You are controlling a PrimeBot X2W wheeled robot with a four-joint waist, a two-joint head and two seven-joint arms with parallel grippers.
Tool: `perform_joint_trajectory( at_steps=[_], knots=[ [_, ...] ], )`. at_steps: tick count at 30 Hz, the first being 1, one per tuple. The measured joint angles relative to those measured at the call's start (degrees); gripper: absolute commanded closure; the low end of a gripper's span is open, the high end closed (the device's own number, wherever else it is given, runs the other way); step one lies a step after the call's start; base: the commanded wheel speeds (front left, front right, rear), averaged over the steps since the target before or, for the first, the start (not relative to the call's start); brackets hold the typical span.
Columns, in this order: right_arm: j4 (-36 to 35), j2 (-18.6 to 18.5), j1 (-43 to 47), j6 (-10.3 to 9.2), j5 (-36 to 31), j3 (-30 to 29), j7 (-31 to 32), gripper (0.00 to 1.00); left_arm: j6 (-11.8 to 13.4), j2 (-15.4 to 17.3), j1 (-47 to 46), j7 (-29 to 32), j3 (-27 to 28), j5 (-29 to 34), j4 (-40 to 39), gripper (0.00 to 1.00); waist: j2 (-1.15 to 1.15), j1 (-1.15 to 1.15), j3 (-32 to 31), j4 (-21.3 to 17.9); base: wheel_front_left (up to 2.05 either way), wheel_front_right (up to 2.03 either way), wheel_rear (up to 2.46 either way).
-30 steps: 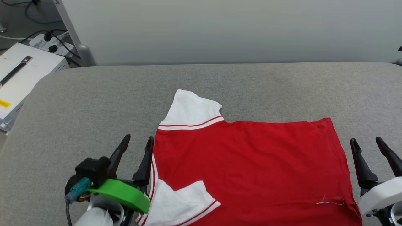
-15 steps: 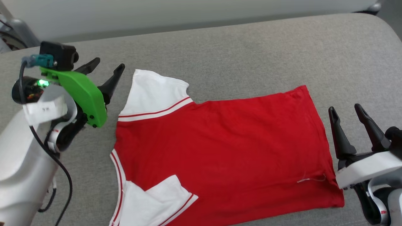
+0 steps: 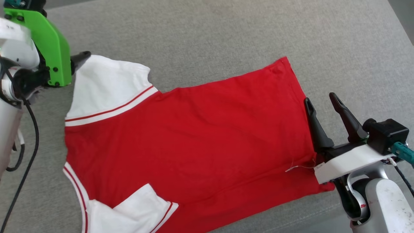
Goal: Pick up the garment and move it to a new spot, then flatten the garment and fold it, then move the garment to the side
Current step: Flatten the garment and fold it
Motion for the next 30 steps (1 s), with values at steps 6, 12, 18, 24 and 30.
perform_joint_trajectory(
  at_steps=[6,12,18,24,30],
  knots=[
    [1.9,0.2,-0.9,0.00,0.8,1.2,-1.5,0.00,0.7,0.8,-1.8,1.0,-1.9,2.4,7.0,0.00,0.00,0.00,4.0,-2.6,0.00,0.00,0.00],
    [2.8,0.2,-1.5,0.00,1.0,1.4,-2.2,0.00,0.4,1.3,-3.8,-0.7,-3.4,5.2,10.0,0.00,0.00,0.00,5.9,-3.6,0.00,0.00,0.00],
    [3.2,-0.2,-1.8,0.00,1.0,1.3,-2.2,0.00,-0.8,0.5,-4.1,-1.5,-3.7,4.5,11.3,1.00,0.00,0.00,5.4,-2.8,0.00,0.00,0.00],
    [3.2,-1.7,-1.9,0.00,1.0,0.4,-0.6,0.00,-1.3,-1.9,-2.2,-9.2,-3.1,3.5,12.8,1.00,0.00,0.00,3.5,-1.7,0.00,0.00,0.00],
    [2.2,-4.2,-1.7,0.00,0.8,-0.9,3.4,0.00,-2.1,-3.3,0.1,-15.2,-3.6,3.2,11.1,1.00,0.00,0.00,0.5,0.1,0.00,0.00,0.00]
  ],
)
